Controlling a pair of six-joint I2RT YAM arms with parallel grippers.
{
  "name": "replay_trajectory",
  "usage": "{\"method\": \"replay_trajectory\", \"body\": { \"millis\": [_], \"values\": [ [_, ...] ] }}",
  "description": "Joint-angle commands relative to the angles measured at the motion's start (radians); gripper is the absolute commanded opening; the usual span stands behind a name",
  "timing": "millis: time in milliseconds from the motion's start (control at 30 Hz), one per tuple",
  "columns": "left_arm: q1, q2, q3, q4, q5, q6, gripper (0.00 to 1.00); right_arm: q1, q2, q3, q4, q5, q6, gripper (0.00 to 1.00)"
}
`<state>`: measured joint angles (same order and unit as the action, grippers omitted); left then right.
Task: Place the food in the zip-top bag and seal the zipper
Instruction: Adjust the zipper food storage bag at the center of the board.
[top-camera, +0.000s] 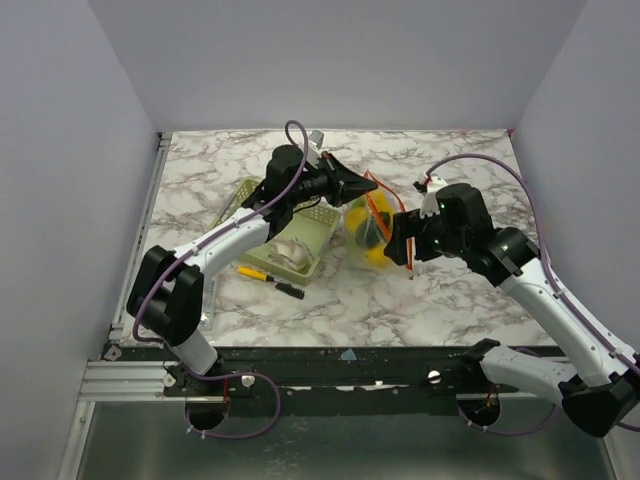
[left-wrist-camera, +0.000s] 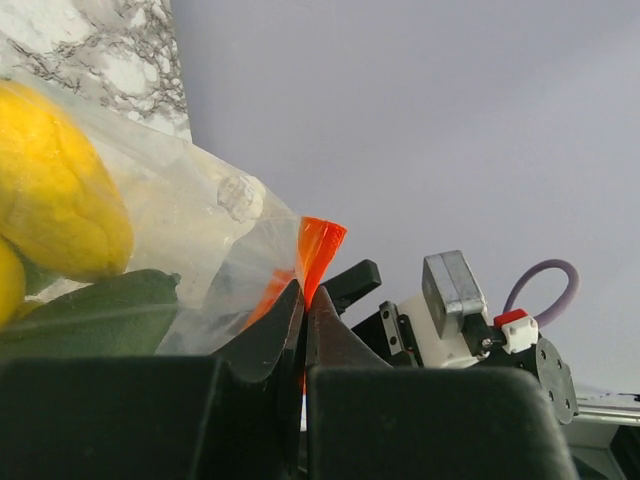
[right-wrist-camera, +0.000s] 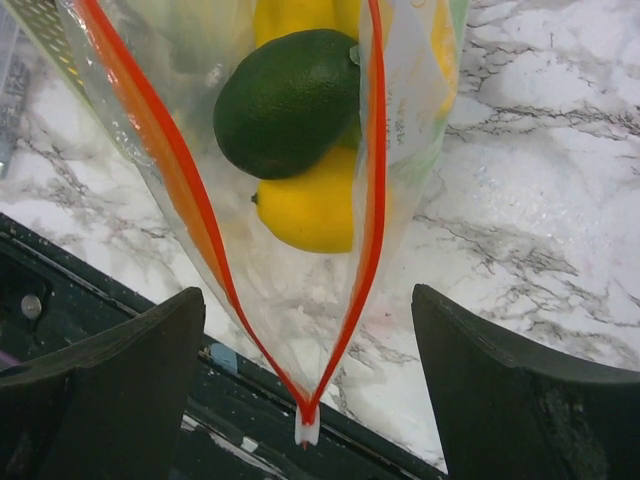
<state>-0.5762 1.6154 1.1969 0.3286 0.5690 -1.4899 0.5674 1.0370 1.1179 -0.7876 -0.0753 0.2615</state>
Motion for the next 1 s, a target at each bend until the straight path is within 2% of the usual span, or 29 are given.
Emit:
{"method": "replay_trajectory", "body": {
  "millis": [0, 133, 200, 333, 400, 500, 567, 633, 767, 967],
  "values": [
    [-0.004, 0.017, 0.076, 0.038, 0.049, 0.000, 0.00, 0.010, 0.038, -0.008, 0.113, 0.034, 0.062, 0.86],
    [-0.009, 0.027, 0.103, 0.011, 0.059, 0.021, 0.00, 0.035, 0.095, 0.018, 0.147, 0.072, 0.109, 0.81],
    [-0.010, 0.030, 0.113, -0.005, 0.065, 0.034, 0.01, 0.044, 0.117, 0.028, 0.151, 0.135, 0.132, 0.72],
    [-0.010, 0.027, 0.139, -0.067, 0.073, 0.100, 0.15, 0.048, 0.151, 0.056, 0.126, 0.240, 0.200, 0.55],
    [-0.009, 0.019, 0.144, -0.096, 0.078, 0.135, 0.27, 0.048, 0.159, 0.064, 0.118, 0.269, 0.228, 0.48],
    [-0.009, -0.002, 0.139, -0.126, 0.087, 0.207, 0.49, 0.049, 0.186, 0.087, 0.083, 0.272, 0.265, 0.22],
    [-0.007, -0.017, 0.165, -0.193, 0.099, 0.296, 0.59, 0.049, 0.198, 0.101, 0.063, 0.270, 0.303, 0.02],
    [-0.008, -0.037, 0.205, -0.292, 0.094, 0.410, 0.67, 0.049, 0.193, 0.110, 0.060, 0.277, 0.359, 0.01],
    [-0.008, -0.122, 0.232, -0.458, 0.062, 0.652, 0.73, 0.047, 0.152, 0.110, 0.099, 0.289, 0.498, 0.01],
    [-0.047, -0.338, 0.077, -0.528, -0.056, 0.972, 0.74, 0.047, 0.089, 0.085, 0.163, 0.338, 0.721, 0.01]
  ]
}}
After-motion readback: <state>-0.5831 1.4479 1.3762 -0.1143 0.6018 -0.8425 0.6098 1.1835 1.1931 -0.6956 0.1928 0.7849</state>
